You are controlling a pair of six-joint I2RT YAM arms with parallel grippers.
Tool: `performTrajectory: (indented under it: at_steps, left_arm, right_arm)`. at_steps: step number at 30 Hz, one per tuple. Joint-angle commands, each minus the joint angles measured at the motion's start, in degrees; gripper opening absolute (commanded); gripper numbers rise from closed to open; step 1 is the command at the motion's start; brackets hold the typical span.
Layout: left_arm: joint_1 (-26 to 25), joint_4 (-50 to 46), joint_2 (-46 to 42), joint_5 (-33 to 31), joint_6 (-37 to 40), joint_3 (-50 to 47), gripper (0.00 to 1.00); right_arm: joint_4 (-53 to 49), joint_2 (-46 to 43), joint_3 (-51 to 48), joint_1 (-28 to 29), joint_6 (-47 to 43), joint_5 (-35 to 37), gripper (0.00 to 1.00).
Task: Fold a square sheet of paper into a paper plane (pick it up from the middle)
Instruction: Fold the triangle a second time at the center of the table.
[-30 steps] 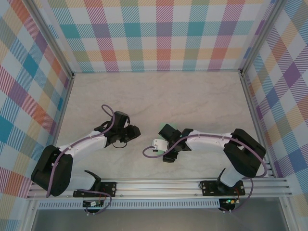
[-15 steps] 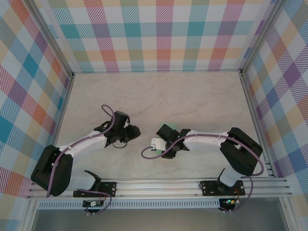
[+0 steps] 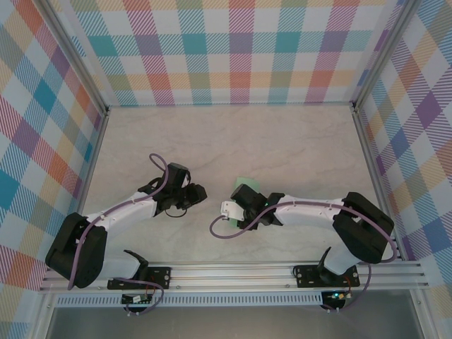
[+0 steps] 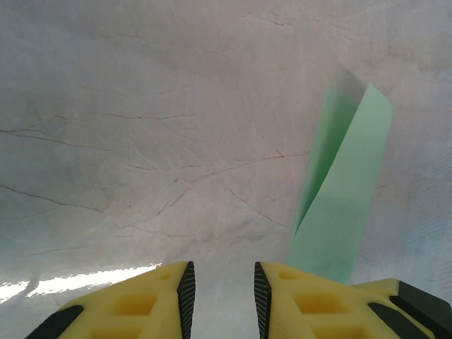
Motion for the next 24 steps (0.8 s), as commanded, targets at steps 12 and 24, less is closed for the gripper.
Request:
performTrajectory:
  at_steps: [12,24]
  left_arm:
    - [0.61,2.33,1.35,1.98,-0.33,-0.56,0.31]
    - [0.62,1.58,1.31,2.15,-0.08,-0.47,0.31]
  right_arm:
    - [1.54,3.23,2.23,4.1,5.99,2.32,0.32]
    - [0.11,5.61,5.0,6.29,10.68,4.39,0.31]
